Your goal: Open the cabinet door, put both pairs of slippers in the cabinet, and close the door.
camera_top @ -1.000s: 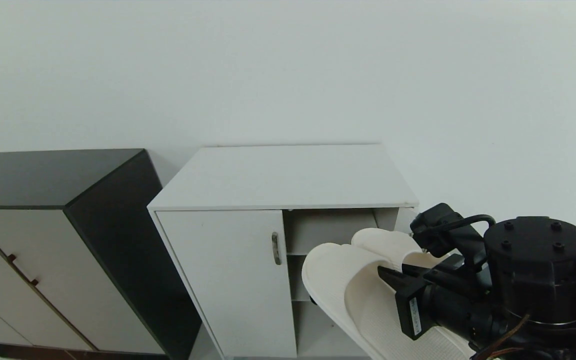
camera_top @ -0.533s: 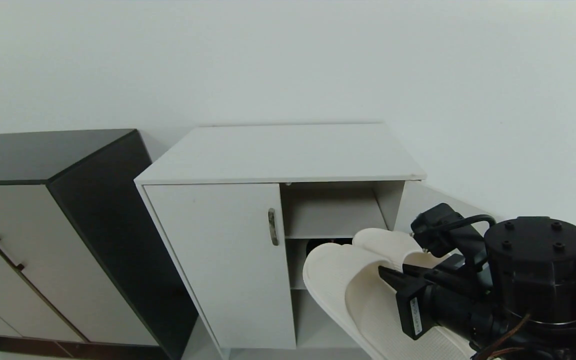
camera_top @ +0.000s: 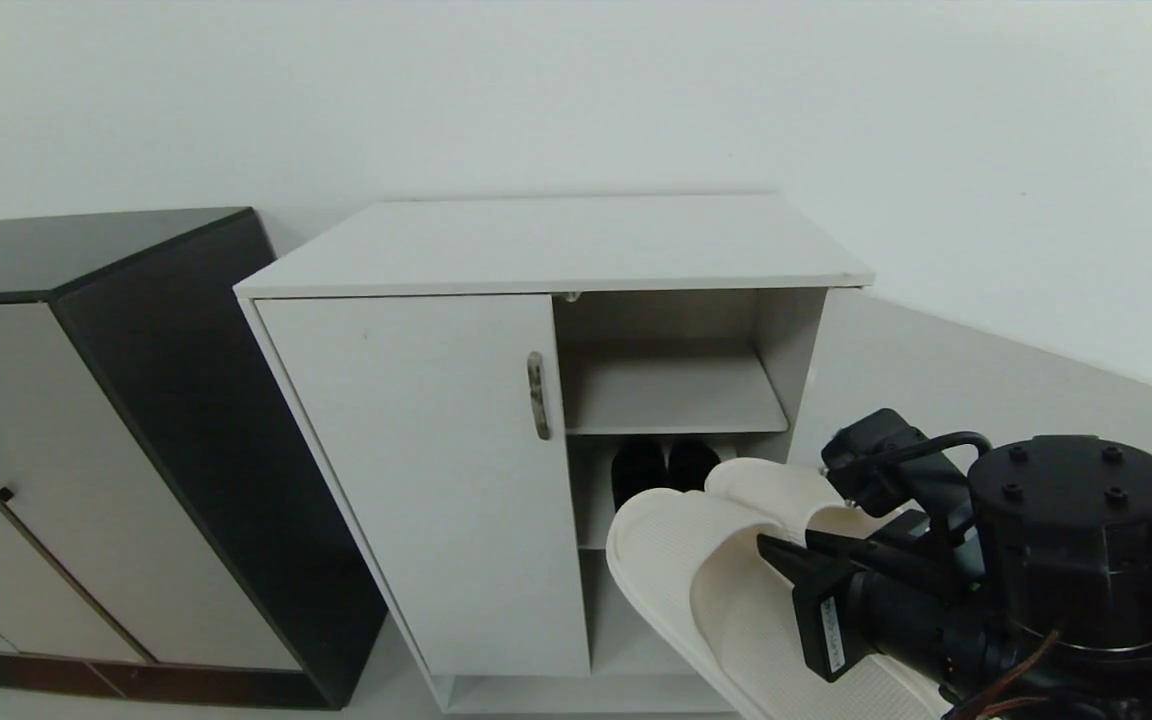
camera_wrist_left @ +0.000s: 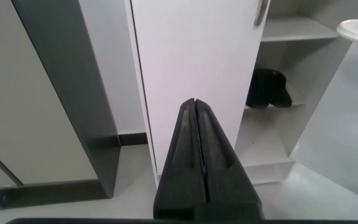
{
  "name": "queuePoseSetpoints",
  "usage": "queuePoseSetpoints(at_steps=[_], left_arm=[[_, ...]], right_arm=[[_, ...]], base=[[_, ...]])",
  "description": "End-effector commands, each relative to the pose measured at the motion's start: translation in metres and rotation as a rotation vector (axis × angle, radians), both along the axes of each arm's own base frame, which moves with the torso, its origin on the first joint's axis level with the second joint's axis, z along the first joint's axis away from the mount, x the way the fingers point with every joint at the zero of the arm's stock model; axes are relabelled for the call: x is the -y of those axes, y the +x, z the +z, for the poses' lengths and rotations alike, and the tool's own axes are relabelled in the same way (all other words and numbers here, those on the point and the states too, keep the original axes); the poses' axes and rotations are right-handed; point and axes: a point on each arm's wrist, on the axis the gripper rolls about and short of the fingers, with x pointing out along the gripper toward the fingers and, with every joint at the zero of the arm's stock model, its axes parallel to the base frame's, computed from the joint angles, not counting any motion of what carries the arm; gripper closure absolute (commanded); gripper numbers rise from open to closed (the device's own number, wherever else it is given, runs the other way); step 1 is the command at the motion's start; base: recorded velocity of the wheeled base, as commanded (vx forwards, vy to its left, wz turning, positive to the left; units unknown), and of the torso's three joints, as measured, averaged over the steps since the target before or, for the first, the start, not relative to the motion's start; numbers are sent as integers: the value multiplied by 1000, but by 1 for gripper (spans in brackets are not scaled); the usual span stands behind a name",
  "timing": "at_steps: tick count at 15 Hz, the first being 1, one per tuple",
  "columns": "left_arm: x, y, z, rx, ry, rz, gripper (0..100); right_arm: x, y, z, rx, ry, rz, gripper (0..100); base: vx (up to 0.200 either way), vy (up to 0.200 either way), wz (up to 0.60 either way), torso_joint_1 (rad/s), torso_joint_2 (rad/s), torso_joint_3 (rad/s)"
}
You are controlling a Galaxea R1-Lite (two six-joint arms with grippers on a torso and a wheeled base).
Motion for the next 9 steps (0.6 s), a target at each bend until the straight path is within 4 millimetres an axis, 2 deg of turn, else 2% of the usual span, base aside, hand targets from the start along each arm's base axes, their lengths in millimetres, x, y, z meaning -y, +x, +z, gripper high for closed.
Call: queuePoseSetpoints(at_steps=[1, 9], left_arm=[[0, 0, 0, 0, 0, 0, 100], [0, 0, 0, 0, 0, 0, 100]], right_arm=[[0, 0, -1, -1, -1, 0, 100], [1, -1, -3, -7, -9, 1, 100]], base=[[0, 0, 0, -134, 466, 325], [0, 0, 0, -87, 452, 361]])
